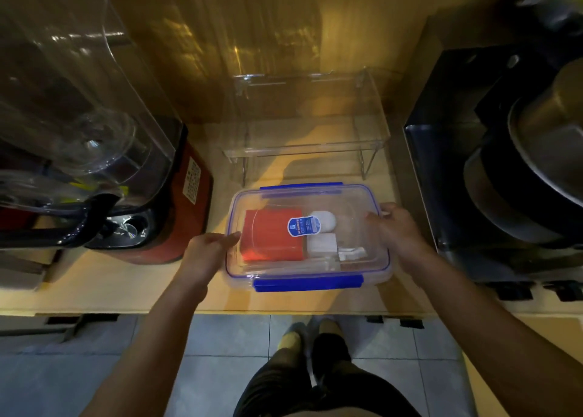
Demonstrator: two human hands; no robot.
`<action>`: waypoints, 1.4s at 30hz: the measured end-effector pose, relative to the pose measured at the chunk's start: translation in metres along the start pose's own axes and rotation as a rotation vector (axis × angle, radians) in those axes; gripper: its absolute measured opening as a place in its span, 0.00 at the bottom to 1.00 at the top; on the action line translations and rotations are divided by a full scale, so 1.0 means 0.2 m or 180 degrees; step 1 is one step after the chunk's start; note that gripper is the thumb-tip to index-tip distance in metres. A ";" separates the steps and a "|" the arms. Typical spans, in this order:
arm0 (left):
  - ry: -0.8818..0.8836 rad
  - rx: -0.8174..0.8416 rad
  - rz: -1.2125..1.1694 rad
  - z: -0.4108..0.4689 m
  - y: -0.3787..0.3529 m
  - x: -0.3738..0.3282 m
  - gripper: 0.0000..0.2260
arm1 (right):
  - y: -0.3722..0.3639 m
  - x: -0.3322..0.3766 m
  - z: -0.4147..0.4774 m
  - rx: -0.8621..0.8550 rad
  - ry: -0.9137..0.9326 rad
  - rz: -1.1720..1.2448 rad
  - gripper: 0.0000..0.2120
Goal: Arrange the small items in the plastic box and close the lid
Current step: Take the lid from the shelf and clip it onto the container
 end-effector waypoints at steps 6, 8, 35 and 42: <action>-0.0587 0.0173 -0.0078 -0.23 0.17 -0.23 0.12 | 0.15 0.31 -0.25 0.0206 0.0557 0.0169 0.10; -0.0834 0.0226 -0.0254 -0.33 0.24 -0.36 0.09 | 0.21 0.45 -0.31 0.0230 0.0799 0.0244 0.10; -0.1846 -0.0315 -0.0538 0.26 0.17 -1.09 0.20 | 0.02 1.04 0.41 -0.0429 0.1323 0.0659 0.26; -0.1735 -0.0296 -0.0593 0.35 0.11 -1.05 0.19 | 0.01 1.00 0.47 -0.0613 0.1358 0.0428 0.15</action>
Point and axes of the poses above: each hand's wrist, its own z-axis towards the middle knuckle, its own y-axis out of the back of the hand, x = y × z, the point moved 7 cm from there along z, towards the middle knuckle, and after that the axes turned 9 degrees about z, right-handed, at the moved point
